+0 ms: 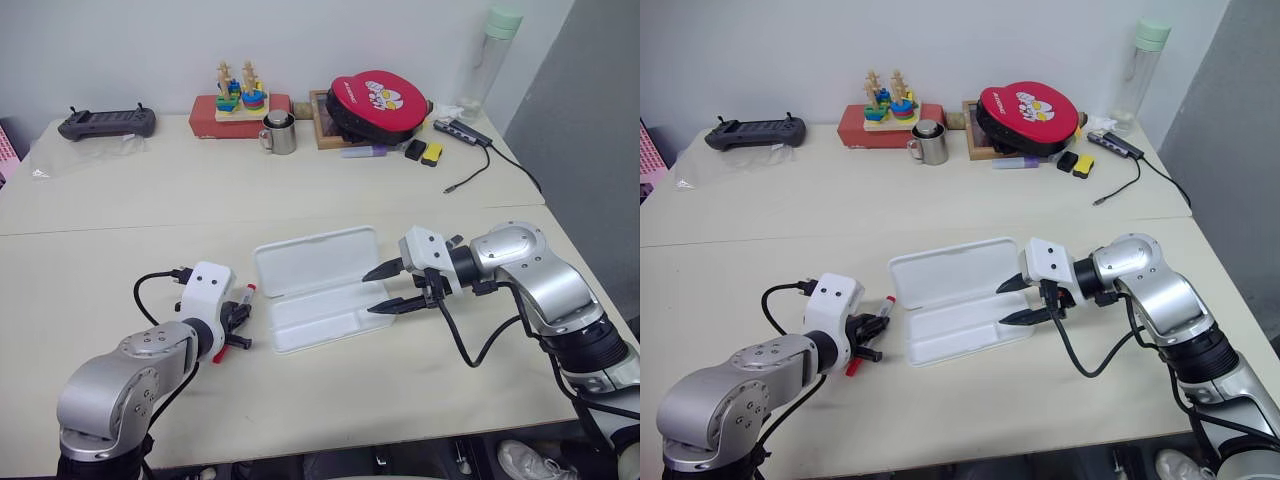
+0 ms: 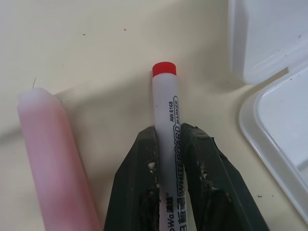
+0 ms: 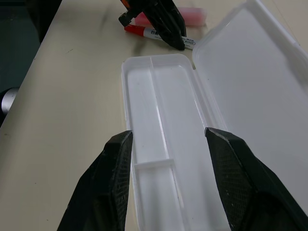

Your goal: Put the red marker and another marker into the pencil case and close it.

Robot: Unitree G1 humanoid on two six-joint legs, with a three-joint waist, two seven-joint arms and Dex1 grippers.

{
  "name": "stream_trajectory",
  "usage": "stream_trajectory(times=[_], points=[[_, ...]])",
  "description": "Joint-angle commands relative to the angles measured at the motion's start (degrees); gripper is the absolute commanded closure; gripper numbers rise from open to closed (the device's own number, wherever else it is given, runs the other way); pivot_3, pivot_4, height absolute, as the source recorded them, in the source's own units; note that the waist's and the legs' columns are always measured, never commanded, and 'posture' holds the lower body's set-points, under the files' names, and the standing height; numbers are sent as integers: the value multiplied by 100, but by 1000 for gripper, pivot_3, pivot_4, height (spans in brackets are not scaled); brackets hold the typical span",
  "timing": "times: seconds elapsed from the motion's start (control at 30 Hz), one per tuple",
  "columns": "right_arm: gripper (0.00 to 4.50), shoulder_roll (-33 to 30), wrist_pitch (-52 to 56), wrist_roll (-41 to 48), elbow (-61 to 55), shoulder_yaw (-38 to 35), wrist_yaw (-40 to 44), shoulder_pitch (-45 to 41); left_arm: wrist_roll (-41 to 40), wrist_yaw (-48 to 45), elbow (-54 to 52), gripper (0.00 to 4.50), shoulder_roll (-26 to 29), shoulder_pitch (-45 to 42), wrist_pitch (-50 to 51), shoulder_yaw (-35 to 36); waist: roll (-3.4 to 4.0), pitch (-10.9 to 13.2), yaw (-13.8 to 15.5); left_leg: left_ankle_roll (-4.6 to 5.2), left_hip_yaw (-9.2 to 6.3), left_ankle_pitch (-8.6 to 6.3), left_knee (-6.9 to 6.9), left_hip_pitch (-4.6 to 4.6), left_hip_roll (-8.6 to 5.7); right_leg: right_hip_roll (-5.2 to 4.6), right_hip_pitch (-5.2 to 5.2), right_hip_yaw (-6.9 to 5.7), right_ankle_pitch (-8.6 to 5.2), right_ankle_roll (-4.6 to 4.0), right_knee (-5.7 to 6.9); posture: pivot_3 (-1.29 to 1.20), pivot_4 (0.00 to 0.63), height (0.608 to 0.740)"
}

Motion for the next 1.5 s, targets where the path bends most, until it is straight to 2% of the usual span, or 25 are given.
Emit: stream_trajectory(times=[0.03,0.23,0.5,0.63,0.73,0.87,1.07,1.17,1.5], points=[[2023,-34,-81,44,-175,-59,-17,-7,93,-10,-119,4068,-21,-111,-23,116,0,0,1,0,0,0,0,0,0,0,0,0,0,0,0,0,150,740],[2023,-55,-71,58,-202,-68,0,-3,-15,-216,-442,4068,115,-165,131,194,0,0,2,0,0,0,0,0,0,0,0,0,0,0,0,0,150,740],[2023,-121,-92,58,-201,-90,32,-11,-481,-1246,-1184,4068,1317,36,143,525,-7,7,2,0,0,0,-2,-2,0,-1,-1,-1,-1,0,-3,0,150,740],[2023,-150,-107,49,-151,-107,37,-60,-770,-2179,-1343,4068,2181,98,-384,634,-18,13,2,-1,2,0,-1,-1,-1,-2,0,1,-1,1,-5,0,150,740],[2023,-208,-160,17,-105,-106,59,-68,-758,-2707,-1220,4068,2621,-37,-1080,237,-5,17,10,-1,2,0,-1,0,0,-2,0,-1,-2,-1,-4,0,150,740],[2023,-338,-231,5,-101,-102,143,-15,-258,-2863,-846,4068,2905,-431,-1839,-769,-4,17,34,0,4,0,-2,-3,-1,-2,0,0,-1,1,-12,0,150,740],[2023,-526,-257,6,-137,-157,182,24,484,-3274,-186,4068,2839,-1253,-2893,-2068,-1,19,54,0,4,0,-3,-7,0,-1,-2,-1,-1,1,-13,0,150,740],[2023,-601,-213,25,-179,-202,138,62,1030,-3407,435,4068,2609,-1658,-3569,-2633,0,20,52,0,7,0,-2,-10,-1,0,-2,1,-1,1,-15,0,150,740],[2023,-688,-92,72,-338,-252,52,175,1768,-3816,1724,4068,1550,-2434,-4491,-3424,0,20,48,2,7,0,-1,-15,-1,0,-5,1,-3,5,-16,0,150,740]])
